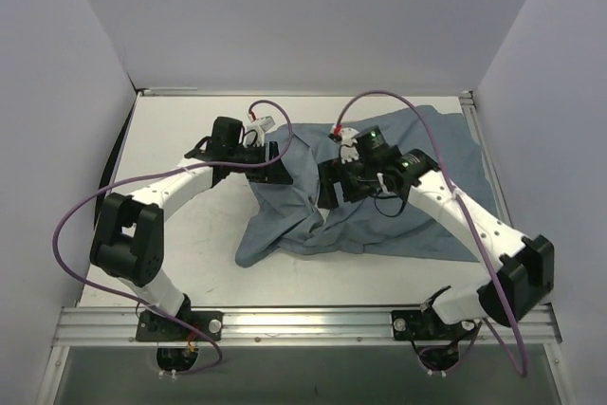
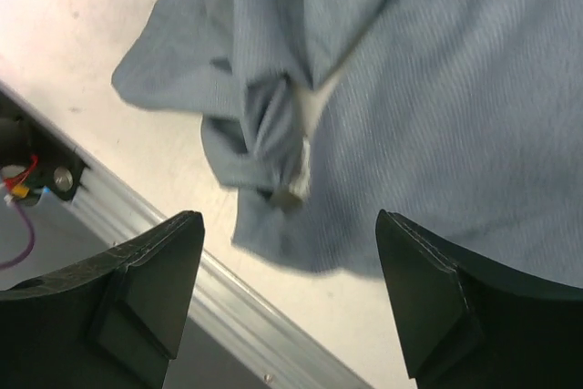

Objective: Put the pillow into the pillowcase

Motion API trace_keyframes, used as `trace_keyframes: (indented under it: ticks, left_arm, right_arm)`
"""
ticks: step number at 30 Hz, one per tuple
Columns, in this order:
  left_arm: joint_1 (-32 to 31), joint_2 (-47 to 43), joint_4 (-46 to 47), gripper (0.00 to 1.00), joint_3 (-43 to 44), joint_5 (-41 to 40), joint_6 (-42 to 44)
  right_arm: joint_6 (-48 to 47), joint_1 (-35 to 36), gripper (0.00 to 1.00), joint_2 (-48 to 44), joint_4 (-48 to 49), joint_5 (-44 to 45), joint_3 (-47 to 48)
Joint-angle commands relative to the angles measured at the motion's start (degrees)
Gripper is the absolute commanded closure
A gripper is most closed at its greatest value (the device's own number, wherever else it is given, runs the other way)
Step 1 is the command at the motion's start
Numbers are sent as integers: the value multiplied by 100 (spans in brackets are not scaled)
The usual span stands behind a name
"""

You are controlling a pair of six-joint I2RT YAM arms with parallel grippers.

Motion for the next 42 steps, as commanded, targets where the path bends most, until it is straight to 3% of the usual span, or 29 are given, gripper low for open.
trace_keyframes:
  ticks: [1, 6, 11, 15, 16, 23, 26, 31, 32, 33, 35, 42]
  left_arm:
    - [-8, -35, -23, 37, 248, -174, 105]
    - [-8, -79, -23, 36, 266, -253, 61]
    - [-34, -88, 214, 36, 169, -148, -62]
    - [-131, 18, 355, 40, 160, -86, -80]
    - [-166, 53, 433, 43, 152, -51, -80]
    - [-333, 448, 1048, 51, 248, 178, -475]
    - [-395, 589, 1146, 52, 371, 213, -660]
    - [-570, 668, 1348, 53, 538, 239, -713]
    - [-597, 686, 1348, 52, 547, 204, -695]
    - [-614, 694, 1348, 51, 538, 187, -739]
    - [-614, 703, 1375, 50, 521, 186, -809]
    - [-588, 624, 1199, 47, 468, 55, -642]
  right_arm:
    - [-139, 385, 23, 850, -89, 885, 580]
    - [-340, 491, 28, 2027, -640, 1195, 985]
    - [-692, 465, 37, 1969, -968, 1835, 661]
    - [-666, 255, 62, 1574, -1056, 1960, 695]
    - [-649, 141, 72, 1512, -1082, 1925, 747]
    - [-701, -325, 75, 1098, -1241, 1091, 1293]
    - [-903, -466, 100, 1124, -1267, 1029, 1249]
    - [-886, -721, 100, 1186, -1364, 643, 1371]
    - [-860, -739, 96, 1186, -1364, 346, 1416]
    - [-816, -704, 80, 1238, -1355, 282, 1459]
    - [-693, -643, 64, 1335, -1337, 106, 1565]
    - [-719, -239, 63, 2230, -1276, 316, 1513]
